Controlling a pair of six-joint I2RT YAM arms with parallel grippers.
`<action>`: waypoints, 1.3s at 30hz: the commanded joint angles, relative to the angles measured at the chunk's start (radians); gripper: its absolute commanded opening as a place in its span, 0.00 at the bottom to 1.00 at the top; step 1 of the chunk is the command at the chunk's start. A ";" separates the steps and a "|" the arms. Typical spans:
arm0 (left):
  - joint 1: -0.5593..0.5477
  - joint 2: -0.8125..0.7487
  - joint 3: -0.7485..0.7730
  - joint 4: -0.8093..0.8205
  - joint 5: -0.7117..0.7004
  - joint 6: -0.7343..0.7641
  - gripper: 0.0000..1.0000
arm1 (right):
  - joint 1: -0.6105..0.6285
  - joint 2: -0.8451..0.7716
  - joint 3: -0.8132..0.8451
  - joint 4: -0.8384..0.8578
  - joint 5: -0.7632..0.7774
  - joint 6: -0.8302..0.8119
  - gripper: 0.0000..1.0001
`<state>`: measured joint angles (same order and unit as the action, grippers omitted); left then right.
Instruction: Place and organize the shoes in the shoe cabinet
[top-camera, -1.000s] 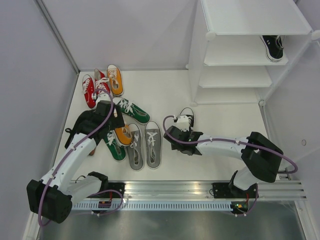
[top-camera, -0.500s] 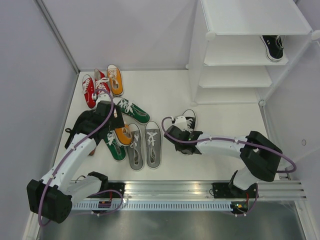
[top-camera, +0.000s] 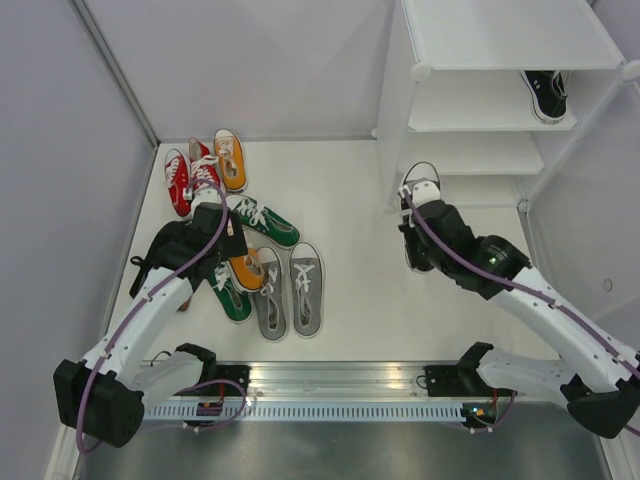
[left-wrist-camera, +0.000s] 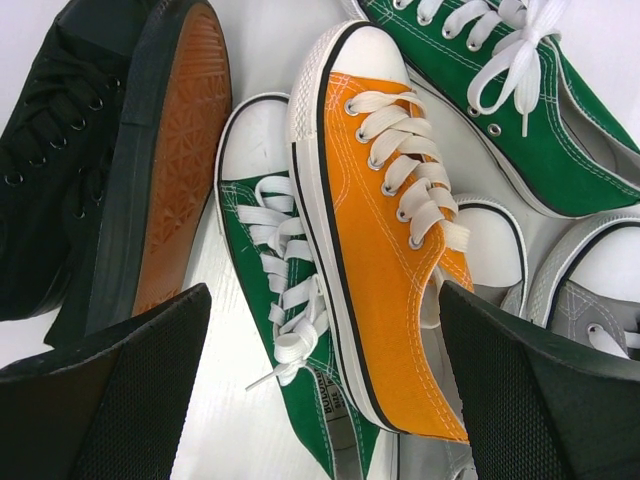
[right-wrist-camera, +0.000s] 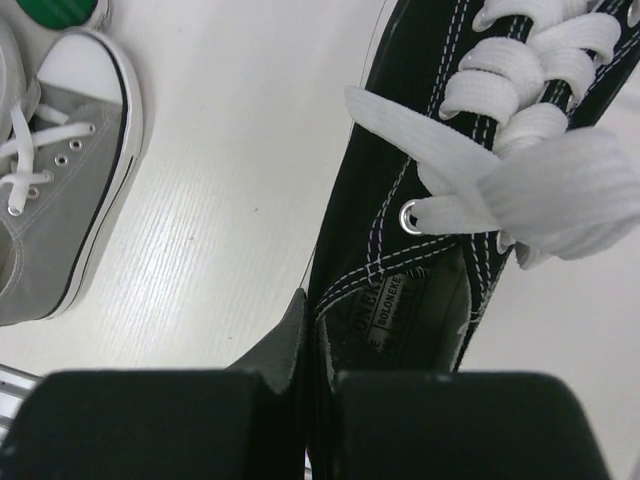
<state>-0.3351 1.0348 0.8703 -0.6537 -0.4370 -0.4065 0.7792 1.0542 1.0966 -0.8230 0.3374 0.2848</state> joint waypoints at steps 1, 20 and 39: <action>0.004 -0.018 -0.010 0.031 -0.023 0.034 0.97 | -0.052 -0.025 0.181 -0.120 0.026 -0.189 0.01; 0.004 -0.028 -0.017 0.031 -0.019 0.032 0.97 | -0.532 0.459 0.985 -0.208 -0.306 -0.526 0.01; 0.004 -0.033 -0.011 0.032 0.014 0.037 0.97 | -0.758 0.734 1.111 0.117 -0.311 -0.550 0.01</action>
<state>-0.3351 1.0107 0.8543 -0.6502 -0.4355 -0.4015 0.0383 1.7790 2.1674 -0.8822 -0.0441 -0.2314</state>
